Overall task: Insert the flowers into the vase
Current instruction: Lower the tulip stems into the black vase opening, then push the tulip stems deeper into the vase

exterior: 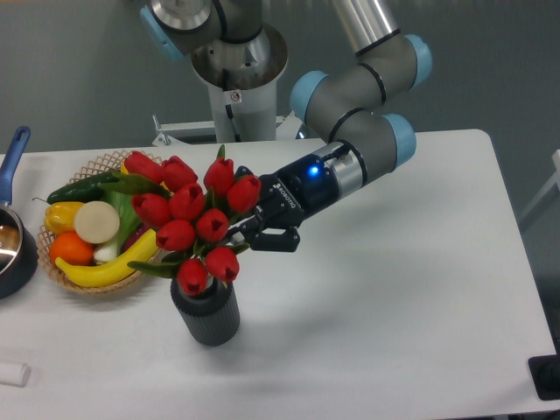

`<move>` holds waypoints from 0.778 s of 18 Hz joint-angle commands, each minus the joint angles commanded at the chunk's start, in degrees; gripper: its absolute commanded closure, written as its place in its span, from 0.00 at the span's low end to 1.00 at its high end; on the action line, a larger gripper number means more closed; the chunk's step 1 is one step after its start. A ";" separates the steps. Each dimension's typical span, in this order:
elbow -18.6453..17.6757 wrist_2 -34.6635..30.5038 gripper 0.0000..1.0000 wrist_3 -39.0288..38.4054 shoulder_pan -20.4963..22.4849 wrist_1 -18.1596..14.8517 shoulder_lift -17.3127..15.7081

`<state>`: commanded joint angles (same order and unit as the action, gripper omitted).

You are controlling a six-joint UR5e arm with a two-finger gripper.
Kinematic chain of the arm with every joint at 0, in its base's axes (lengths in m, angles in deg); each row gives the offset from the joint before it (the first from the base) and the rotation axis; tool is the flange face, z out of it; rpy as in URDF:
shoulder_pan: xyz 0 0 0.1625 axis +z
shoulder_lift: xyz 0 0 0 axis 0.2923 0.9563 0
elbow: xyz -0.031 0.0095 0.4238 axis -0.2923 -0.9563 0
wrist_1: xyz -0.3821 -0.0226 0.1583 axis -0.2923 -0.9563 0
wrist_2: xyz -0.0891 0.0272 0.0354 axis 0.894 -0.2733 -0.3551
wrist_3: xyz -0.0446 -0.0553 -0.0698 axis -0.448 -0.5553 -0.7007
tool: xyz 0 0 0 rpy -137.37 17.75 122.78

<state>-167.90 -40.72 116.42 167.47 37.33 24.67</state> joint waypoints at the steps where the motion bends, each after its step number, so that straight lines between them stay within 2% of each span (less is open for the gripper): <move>1: -0.09 -0.09 0.78 0.00 -0.09 0.00 0.26; 14: -3.52 -2.99 0.78 5.19 -0.53 0.44 2.90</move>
<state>-171.42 -43.71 121.60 166.94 37.77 27.57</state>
